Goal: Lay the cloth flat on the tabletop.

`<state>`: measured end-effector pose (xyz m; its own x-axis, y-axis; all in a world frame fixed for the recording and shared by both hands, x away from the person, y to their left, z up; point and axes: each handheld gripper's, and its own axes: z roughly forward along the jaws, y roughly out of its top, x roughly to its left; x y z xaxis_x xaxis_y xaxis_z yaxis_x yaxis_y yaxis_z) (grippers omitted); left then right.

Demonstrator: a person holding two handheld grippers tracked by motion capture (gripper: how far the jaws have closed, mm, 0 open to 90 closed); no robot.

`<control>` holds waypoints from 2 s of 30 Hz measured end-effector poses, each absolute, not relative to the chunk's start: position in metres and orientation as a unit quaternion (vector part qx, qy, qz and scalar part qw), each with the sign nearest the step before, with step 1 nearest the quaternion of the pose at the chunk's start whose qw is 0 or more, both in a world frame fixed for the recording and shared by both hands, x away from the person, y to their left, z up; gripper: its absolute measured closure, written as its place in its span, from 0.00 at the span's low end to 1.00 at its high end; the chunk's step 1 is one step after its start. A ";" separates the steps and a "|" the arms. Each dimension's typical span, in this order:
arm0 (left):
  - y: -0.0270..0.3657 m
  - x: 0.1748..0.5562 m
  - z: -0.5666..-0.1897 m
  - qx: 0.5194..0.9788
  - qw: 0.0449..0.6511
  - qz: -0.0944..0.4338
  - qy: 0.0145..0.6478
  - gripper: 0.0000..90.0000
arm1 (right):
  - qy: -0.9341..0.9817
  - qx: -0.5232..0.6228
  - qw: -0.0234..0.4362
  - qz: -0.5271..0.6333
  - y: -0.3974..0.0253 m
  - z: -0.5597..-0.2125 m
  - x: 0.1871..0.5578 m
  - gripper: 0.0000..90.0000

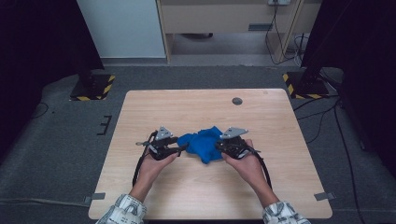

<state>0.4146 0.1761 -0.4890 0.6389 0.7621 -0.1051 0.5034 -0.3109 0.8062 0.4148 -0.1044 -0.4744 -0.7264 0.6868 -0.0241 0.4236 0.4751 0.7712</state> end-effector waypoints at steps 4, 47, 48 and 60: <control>0.177 0.415 -0.496 0.804 0.418 0.148 0.396 0.53 | 0.844 0.339 0.161 0.384 -0.095 -0.481 0.421 0.65; 0.149 0.418 -0.515 0.840 0.390 0.106 0.363 0.98 | 0.836 0.376 0.159 0.366 -0.133 -0.497 0.421 0.99; 0.149 0.418 -0.516 0.841 0.387 0.105 0.363 0.98 | 0.836 0.380 0.155 0.364 -0.132 -0.500 0.422 0.99; 0.153 0.416 -0.513 0.834 0.394 0.113 0.369 0.97 | 0.833 0.357 0.164 0.389 -0.121 -0.483 0.416 0.65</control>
<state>0.4157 0.1528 -0.5133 0.7015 0.7053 -0.1025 0.5266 -0.4161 0.7413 0.4156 -0.1207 -0.4828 -0.6920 0.7219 0.0043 0.4670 0.4431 0.7652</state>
